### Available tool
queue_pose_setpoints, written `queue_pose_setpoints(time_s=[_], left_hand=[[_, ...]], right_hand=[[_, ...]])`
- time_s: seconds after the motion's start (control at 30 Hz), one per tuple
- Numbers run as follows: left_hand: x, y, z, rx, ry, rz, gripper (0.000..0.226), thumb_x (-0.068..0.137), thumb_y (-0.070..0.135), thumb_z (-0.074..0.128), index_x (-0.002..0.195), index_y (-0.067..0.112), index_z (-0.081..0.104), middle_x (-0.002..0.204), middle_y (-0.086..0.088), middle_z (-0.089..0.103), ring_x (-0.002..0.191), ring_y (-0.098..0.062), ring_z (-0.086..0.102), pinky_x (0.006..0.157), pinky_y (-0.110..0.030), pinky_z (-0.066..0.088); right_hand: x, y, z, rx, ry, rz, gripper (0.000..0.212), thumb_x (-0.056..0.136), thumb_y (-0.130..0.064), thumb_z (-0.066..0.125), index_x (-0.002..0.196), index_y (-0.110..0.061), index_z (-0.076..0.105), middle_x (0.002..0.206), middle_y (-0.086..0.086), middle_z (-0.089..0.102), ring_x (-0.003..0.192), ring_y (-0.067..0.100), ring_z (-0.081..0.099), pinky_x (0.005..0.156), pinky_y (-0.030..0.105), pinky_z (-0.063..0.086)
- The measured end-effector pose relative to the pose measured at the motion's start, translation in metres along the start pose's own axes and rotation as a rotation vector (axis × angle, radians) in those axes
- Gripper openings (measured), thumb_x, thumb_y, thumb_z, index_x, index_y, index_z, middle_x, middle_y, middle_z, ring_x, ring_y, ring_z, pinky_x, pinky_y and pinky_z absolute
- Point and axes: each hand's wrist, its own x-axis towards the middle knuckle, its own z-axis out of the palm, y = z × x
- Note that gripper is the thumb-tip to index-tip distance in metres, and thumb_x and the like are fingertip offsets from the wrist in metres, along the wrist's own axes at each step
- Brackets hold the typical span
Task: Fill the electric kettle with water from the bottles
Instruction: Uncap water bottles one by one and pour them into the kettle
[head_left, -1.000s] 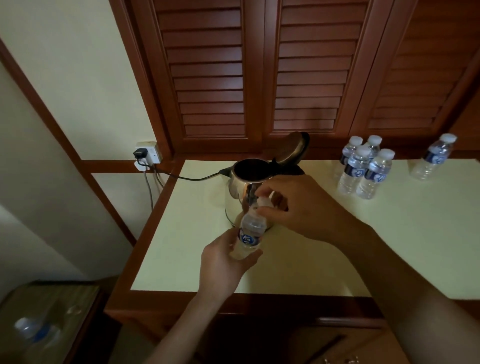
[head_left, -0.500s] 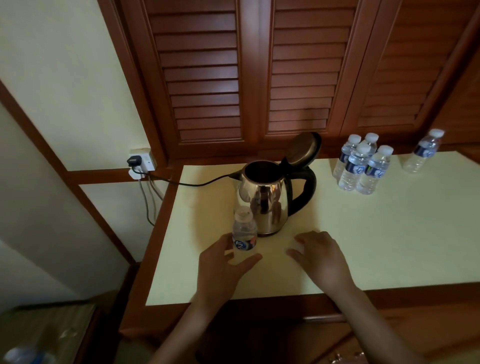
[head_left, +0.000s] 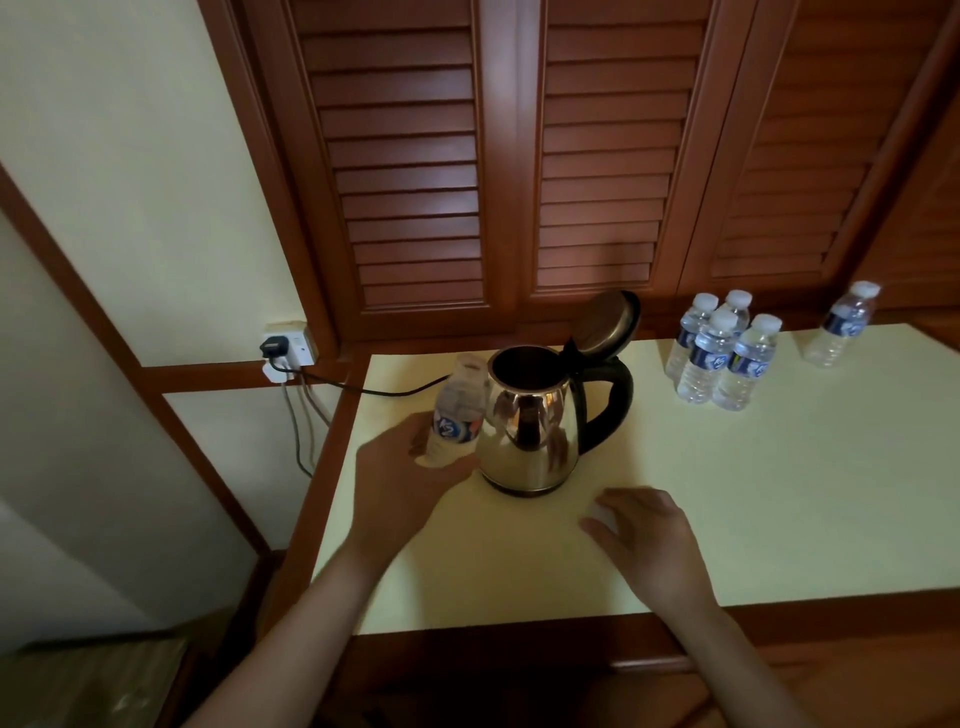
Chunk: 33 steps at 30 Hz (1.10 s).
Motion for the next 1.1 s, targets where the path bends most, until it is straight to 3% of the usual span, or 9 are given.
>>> queue_pose_setpoints(time_s=[0.2,0.3,0.4,0.53,0.67,0.8,0.97,1.1], left_hand=[[0.030,0.005,-0.016,0.091,0.034,0.053,0.049,0.067,0.029,0.093,0.111,0.020,0.075,0.085,0.025,0.065,0.077,0.024,0.060,0.067,0.001,0.044],[0.043,0.006,-0.022,0.174,0.023,0.085,0.051,0.067,0.034,0.093,0.112,0.020,0.076,0.088,0.016,0.071,0.073,0.012,0.063,0.066,-0.001,0.044],[0.056,0.007,-0.028,0.236,0.013,0.128,0.046,0.066,0.037,0.093,0.106,0.021,0.078,0.088,0.009,0.076,0.075,0.000,0.066,0.065,-0.007,0.043],[0.071,0.010,-0.034,0.340,0.034,0.217,0.047,0.063,0.037,0.094,0.105,0.023,0.079,0.088,0.005,0.076,0.074,-0.008,0.064,0.063,-0.011,0.042],[0.083,0.013,-0.041,0.438,0.022,0.298,0.043,0.063,0.032,0.095,0.101,0.020,0.079,0.086,-0.004,0.075,0.077,-0.023,0.068,0.064,-0.037,0.052],[0.094,0.013,-0.045,0.594,-0.031,0.367,0.031,0.066,0.034,0.090,0.088,0.025,0.070,0.080,0.003,0.068,0.074,-0.025,0.061,0.057,-0.033,0.038],[0.094,0.018,-0.045,0.622,-0.014,0.440,0.053,0.062,0.021,0.094,0.111,0.012,0.075,0.093,-0.009,0.072,0.082,-0.032,0.059,0.065,-0.037,0.048],[0.099,0.018,-0.042,0.658,-0.005,0.469,0.059,0.064,0.024,0.094,0.118,0.013,0.073,0.097,-0.006,0.072,0.084,-0.030,0.059,0.066,-0.028,0.038]], right_hand=[[0.002,0.002,0.003,-0.067,0.001,0.002,0.028,0.077,-0.047,0.076,0.094,-0.025,0.073,0.096,-0.014,0.069,0.095,0.016,0.059,0.085,0.036,0.052],[0.002,0.003,0.004,-0.082,0.003,-0.006,0.027,0.078,-0.049,0.075,0.095,-0.028,0.072,0.097,-0.016,0.069,0.096,0.016,0.057,0.086,0.036,0.050],[0.003,0.008,0.009,-0.086,0.003,0.005,0.027,0.080,-0.052,0.072,0.095,-0.030,0.071,0.098,-0.017,0.068,0.095,0.016,0.057,0.086,0.036,0.049],[0.003,0.021,0.020,-0.119,-0.045,-0.029,0.040,0.088,-0.068,0.050,0.099,-0.034,0.067,0.102,-0.020,0.066,0.099,0.015,0.060,0.090,0.036,0.045],[0.004,0.014,0.014,-0.113,-0.008,-0.014,0.036,0.083,-0.062,0.056,0.098,-0.032,0.069,0.100,-0.017,0.067,0.096,0.017,0.058,0.086,0.038,0.049],[0.004,0.010,0.011,-0.133,-0.015,-0.009,0.034,0.082,-0.060,0.059,0.098,-0.031,0.069,0.099,-0.016,0.068,0.095,0.017,0.057,0.084,0.037,0.050],[0.003,0.009,0.011,-0.138,-0.006,-0.005,0.035,0.082,-0.061,0.058,0.098,-0.033,0.069,0.099,-0.017,0.067,0.096,0.015,0.057,0.084,0.035,0.049],[0.004,0.007,0.010,-0.149,-0.013,0.004,0.036,0.081,-0.062,0.058,0.098,-0.033,0.070,0.099,-0.017,0.067,0.096,0.015,0.056,0.083,0.034,0.047]])
